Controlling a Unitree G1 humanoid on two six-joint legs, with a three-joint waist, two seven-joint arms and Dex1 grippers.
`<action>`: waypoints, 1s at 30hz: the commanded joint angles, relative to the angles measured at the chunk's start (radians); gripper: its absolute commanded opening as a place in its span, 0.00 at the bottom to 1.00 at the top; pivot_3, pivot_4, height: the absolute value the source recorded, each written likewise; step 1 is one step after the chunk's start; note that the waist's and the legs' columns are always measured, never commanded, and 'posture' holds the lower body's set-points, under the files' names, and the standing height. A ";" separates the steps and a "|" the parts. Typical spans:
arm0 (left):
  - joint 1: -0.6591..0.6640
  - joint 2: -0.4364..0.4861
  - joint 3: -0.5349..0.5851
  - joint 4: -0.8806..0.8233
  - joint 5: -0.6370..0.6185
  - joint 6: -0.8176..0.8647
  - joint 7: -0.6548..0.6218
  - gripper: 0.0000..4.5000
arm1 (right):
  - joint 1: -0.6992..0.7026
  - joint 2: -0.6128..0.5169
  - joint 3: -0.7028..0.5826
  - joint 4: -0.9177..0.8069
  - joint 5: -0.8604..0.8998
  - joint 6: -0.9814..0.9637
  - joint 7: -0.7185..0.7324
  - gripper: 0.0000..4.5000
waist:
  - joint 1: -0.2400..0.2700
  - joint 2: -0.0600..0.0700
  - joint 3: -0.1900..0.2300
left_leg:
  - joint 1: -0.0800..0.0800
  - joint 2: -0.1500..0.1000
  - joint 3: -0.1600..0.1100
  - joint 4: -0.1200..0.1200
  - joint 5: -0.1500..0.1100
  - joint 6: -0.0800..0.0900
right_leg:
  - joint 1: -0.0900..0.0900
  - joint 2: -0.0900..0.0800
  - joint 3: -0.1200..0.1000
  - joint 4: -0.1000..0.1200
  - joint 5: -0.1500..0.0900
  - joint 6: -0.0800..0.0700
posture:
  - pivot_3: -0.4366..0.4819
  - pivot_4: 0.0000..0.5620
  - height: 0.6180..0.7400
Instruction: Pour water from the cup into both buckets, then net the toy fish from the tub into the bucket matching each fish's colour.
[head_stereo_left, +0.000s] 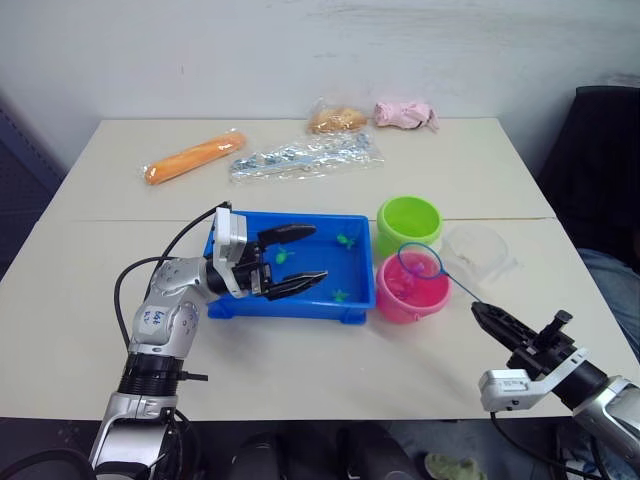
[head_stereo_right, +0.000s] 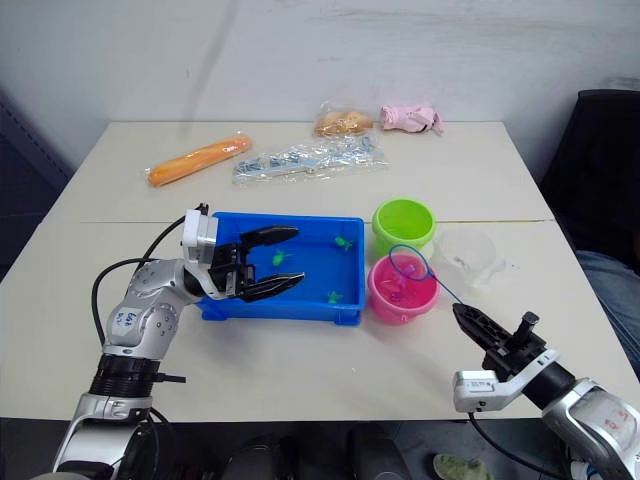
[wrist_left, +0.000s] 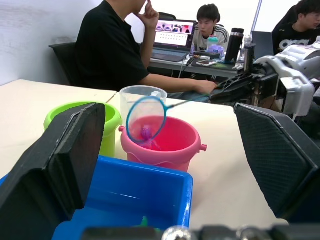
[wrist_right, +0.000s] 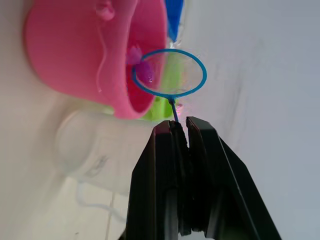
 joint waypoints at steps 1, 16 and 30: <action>0.004 -0.002 0.015 -0.027 -0.004 -0.016 0.007 0.99 | 0.040 0.000 -0.011 0.013 -0.060 -0.044 -0.077 0.00 | 0.000 0.000 0.000 | 0.000 0.000 0.000 0.000 0.000 0.000 | 0.000 0.000 0.000 0.000 0.000 0.000 | 0.48 0.27 1.00; 0.011 0.003 0.022 -0.043 -0.010 -0.011 0.017 0.99 | 0.064 -0.006 -0.056 -0.001 -0.123 -0.026 -0.179 0.00 | -0.002 -0.001 0.000 | 0.001 0.000 0.003 -0.003 0.000 0.000 | -0.001 0.000 0.002 -0.001 0.000 0.000 | 0.48 0.27 1.00; 0.078 0.077 0.097 -0.103 -0.048 0.029 0.033 0.99 | 0.014 -0.163 0.112 -0.016 0.898 0.104 0.257 0.00 | -0.009 -0.004 0.002 | 0.003 0.001 0.005 -0.005 -0.001 0.001 | 0.001 0.001 0.004 -0.003 0.001 0.002 | 0.48 0.27 1.00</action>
